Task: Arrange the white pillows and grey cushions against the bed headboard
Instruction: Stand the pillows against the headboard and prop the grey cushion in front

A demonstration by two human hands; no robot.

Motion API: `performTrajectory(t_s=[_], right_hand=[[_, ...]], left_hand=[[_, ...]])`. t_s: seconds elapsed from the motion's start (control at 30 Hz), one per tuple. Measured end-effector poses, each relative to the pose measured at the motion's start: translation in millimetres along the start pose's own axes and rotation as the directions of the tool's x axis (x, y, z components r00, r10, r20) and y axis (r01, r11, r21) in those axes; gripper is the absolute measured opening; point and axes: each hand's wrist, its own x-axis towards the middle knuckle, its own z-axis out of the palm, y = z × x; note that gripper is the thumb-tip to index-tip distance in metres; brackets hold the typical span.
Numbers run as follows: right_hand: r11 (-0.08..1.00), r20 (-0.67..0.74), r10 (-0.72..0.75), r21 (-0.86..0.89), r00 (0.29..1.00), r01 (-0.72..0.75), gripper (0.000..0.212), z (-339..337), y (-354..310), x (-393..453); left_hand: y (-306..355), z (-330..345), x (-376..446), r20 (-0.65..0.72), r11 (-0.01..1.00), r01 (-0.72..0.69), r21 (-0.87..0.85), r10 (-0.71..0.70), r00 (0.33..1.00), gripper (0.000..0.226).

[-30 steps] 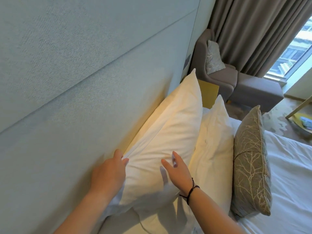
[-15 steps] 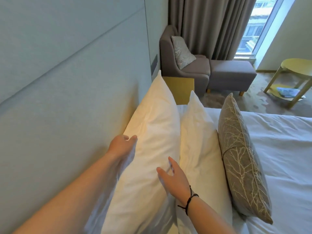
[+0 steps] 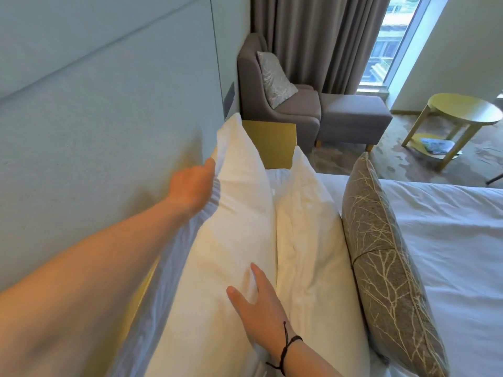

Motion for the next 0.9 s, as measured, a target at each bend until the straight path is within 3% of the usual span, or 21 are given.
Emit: performTrajectory(t_s=[0.07, 0.13, 0.37, 0.53, 0.7, 0.77, 0.83, 0.9], right_hand=[[1.0, 0.01, -0.008, -0.004, 1.0, 0.008, 0.093, 4.7, -4.1, -2.2], [1.0, 0.029, -0.014, -0.015, 0.999, 0.014, 0.092, 10.8, -6.0, -5.8], [0.998, 0.072, 0.028, -0.055, 0.997, -0.024, 0.09, 21.8, -4.1, -23.5], [0.998, 0.097, 0.019, -0.062, 0.995, -0.013, 0.092, 22.5, -6.2, -34.6], [0.998, 0.1, -0.01, -0.055, 0.995, 0.016, 0.092, 25.4, -9.1, -48.1], [0.996, 0.112, -0.032, -0.081, 0.993, 0.041, 0.092, 26.4, -8.8, -56.5], [0.992, 0.12, -0.061, -0.102, 0.991, 0.073, 0.092, 26.8, -9.7, -65.9], [0.983, 0.143, -0.097, -0.142, 0.985, 0.117, 0.091, 27.2, -10.5, -75.4]], left_hand=[[-23.5, -13.4, 3.8, -0.042, 0.984, -0.073, 0.16, 0.081, 0.996, 0.016], [-36.4, -21.5, 4.8, -0.065, 0.966, -0.044, 0.257, 0.063, 0.996, 0.021], [-27.2, -11.9, -6.5, 0.052, 0.959, 0.03, 0.281, -0.046, 0.998, 0.025], [-25.6, -17.2, -57.3, 0.062, 0.989, 0.104, 0.102, -0.111, 0.992, 0.021], [-4.6, -28.5, -177.8, 0.048, 0.965, 0.227, -0.129, -0.222, 0.974, 0.021], [-0.1, -31.7, -241.6, 0.145, 0.947, 0.299, -0.118, -0.281, 0.949, 0.038], [1.0, -35.3, -301.4, 0.293, 0.899, 0.432, -0.075, -0.395, 0.871, 0.074], [-0.1, -41.3, -349.5, 0.343, 0.854, 0.52, 0.006, -0.49, 0.801, 0.093]])
